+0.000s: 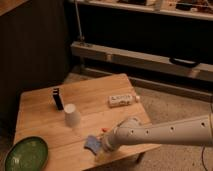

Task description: Wipe the white sponge on the table

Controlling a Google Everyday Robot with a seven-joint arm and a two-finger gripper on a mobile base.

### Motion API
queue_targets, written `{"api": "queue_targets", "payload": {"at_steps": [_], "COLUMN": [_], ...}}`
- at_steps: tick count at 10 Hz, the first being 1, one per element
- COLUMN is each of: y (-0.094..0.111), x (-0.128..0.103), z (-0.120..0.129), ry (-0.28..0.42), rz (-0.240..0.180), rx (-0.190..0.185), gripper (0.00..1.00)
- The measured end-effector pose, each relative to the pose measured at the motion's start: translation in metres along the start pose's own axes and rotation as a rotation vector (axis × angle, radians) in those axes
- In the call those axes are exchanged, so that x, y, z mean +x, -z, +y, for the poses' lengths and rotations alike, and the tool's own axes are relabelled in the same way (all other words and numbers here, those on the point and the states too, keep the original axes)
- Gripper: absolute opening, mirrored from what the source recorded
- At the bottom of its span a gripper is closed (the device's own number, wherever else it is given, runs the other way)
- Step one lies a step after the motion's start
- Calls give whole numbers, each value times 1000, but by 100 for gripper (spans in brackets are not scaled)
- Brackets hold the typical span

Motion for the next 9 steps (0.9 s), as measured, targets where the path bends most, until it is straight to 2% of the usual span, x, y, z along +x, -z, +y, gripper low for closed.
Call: {"api": "queue_targets", "payload": {"at_steps": [2,6,9], "y": [-1,10,22], "x": [0,-4,-29], "z": [0,-9,-30], "ry": [1,4,72], "rz": [12,18,50], "rx": [-1,19,48], "gripper": [34,33,33]}}
